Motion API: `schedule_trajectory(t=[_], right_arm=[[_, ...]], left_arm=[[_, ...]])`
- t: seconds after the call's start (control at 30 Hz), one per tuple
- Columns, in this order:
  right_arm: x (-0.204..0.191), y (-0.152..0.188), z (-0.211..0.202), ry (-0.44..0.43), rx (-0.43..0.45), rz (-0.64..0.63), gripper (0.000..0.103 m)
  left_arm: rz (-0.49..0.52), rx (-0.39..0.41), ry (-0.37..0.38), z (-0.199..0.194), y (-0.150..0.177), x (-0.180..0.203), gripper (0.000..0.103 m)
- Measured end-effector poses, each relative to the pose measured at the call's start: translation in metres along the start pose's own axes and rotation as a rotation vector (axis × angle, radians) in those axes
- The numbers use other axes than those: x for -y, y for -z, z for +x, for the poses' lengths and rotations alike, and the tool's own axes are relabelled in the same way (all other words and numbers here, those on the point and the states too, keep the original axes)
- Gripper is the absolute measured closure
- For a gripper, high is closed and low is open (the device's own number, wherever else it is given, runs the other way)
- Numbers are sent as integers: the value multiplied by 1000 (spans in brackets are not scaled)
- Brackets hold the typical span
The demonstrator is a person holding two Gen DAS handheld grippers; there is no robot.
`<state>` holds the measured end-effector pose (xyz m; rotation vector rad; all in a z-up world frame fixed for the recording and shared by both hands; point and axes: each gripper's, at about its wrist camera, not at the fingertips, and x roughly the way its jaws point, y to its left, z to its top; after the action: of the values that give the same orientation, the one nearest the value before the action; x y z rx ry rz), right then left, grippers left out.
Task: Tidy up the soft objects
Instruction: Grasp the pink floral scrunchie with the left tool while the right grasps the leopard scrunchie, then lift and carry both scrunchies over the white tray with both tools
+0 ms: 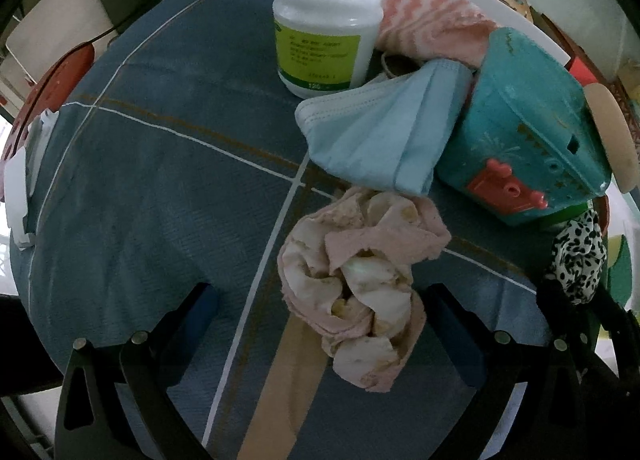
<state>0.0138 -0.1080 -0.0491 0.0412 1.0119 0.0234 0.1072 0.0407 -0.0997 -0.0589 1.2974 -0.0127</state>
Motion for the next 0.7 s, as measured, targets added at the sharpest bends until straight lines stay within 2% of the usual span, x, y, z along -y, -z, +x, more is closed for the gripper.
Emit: schedule_trajectory(t=[0.1, 0.13, 0.17, 0.2, 0.27, 0.3, 0.37, 0.7], right_arm=[[4, 1, -2, -3, 3, 12, 49], [6, 1, -3, -5, 5, 17, 50], [6, 1, -4, -7, 7, 19, 51], [6, 1, -5, -11, 9, 20, 52], [7, 1, -5, -13, 11, 22, 54], [7, 1, -6, -13, 12, 23, 55], [8, 2, -6, -17, 14, 23, 57], [13, 3, -20, -51, 37, 43, 70]], left_arm=[[-10, 12, 41, -5, 2, -6, 2], [-13, 17, 54, -7, 1, -6, 7], [-11, 21, 60, -10, 1, -5, 17], [-6, 24, 58, -11, 0, -4, 23], [18, 34, 46, -13, 1, 0, 41], [25, 35, 47, -14, 1, 2, 43], [36, 37, 64, -16, 2, 6, 55], [22, 41, 134, -25, 2, 7, 69]])
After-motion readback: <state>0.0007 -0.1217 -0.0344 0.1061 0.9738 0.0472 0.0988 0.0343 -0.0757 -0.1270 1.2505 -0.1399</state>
